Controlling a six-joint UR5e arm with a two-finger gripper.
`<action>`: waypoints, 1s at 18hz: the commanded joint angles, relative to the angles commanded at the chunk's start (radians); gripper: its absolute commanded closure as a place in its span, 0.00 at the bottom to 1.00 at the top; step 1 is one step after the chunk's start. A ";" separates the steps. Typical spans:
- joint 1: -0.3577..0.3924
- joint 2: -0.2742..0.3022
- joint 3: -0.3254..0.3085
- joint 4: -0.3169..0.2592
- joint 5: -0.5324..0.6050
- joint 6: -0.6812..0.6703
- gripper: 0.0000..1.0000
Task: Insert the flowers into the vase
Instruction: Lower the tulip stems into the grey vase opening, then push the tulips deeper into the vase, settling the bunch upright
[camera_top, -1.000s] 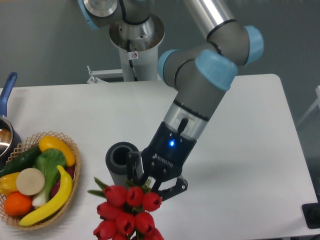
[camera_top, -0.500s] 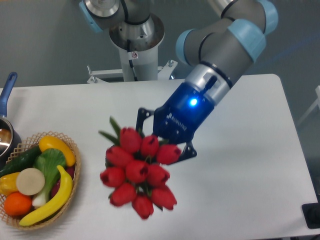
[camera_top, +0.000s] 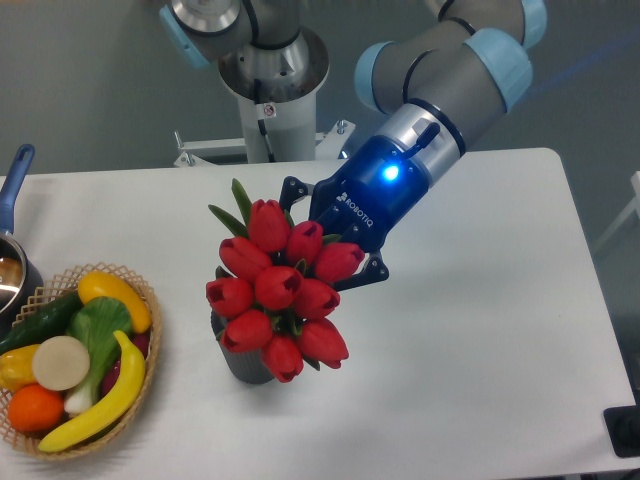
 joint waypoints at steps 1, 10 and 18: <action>0.000 0.000 -0.002 0.000 0.000 0.005 0.87; -0.020 -0.008 -0.057 0.003 0.000 0.060 0.85; -0.023 -0.023 -0.074 0.002 0.002 0.115 0.84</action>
